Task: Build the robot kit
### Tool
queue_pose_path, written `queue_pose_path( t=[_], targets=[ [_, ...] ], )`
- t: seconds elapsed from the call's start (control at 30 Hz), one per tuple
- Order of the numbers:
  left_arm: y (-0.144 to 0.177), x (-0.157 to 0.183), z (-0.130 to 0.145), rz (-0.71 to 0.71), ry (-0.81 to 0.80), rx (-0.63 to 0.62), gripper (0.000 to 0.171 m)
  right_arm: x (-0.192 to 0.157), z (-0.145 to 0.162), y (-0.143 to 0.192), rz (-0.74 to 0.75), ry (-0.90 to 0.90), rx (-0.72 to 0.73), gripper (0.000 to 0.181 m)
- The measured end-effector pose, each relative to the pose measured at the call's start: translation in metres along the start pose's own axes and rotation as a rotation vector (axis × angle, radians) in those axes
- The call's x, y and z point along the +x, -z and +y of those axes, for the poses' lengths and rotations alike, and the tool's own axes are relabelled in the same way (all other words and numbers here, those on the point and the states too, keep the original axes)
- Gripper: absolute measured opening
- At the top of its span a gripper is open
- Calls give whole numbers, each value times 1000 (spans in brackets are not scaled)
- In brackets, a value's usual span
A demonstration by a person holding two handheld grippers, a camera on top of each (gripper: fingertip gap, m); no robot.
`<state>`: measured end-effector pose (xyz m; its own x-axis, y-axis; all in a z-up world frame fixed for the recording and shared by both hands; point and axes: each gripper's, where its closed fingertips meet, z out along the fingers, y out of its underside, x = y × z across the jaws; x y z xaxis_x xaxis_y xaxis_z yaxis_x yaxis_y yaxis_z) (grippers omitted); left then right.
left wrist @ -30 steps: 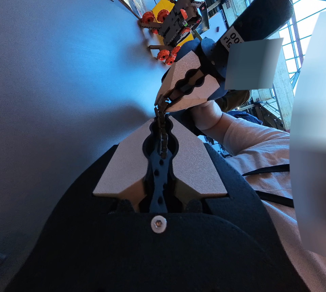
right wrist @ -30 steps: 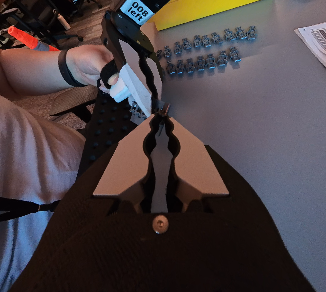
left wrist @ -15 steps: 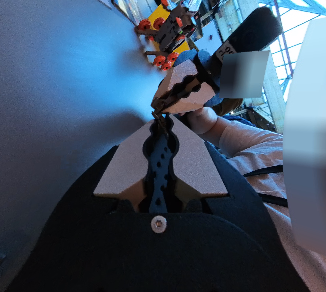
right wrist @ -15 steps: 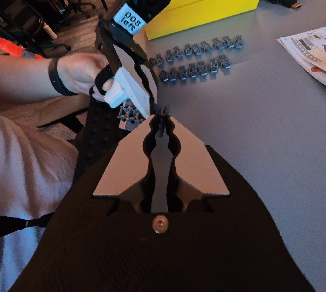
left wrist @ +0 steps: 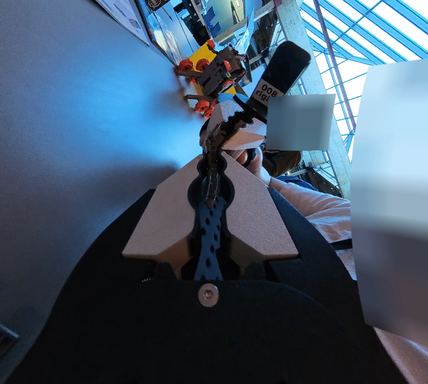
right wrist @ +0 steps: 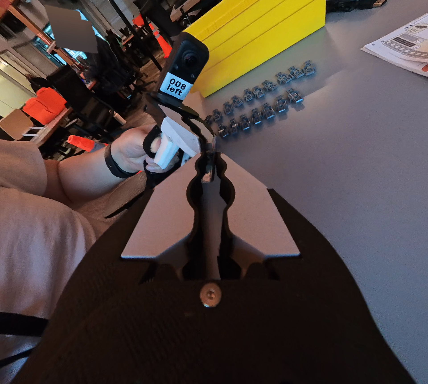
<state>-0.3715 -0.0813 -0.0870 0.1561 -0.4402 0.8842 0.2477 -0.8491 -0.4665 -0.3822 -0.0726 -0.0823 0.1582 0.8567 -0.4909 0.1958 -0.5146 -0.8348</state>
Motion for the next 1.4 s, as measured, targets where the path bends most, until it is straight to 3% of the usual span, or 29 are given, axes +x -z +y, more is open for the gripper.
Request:
queue_pose_path(
  t=[0.4,0.97,1.4],
  targets=[
    [-2,0,3,-17,-26,-16,5,-2,3,3,-48,34,-47,6],
    [-6,5,16,0,-60,-102,5,-10,18,12,-205,-117,-190,5],
    [-2,4,18,12,-4,-98,3,-11,23,7,-172,-39,-173,6]
  ],
)
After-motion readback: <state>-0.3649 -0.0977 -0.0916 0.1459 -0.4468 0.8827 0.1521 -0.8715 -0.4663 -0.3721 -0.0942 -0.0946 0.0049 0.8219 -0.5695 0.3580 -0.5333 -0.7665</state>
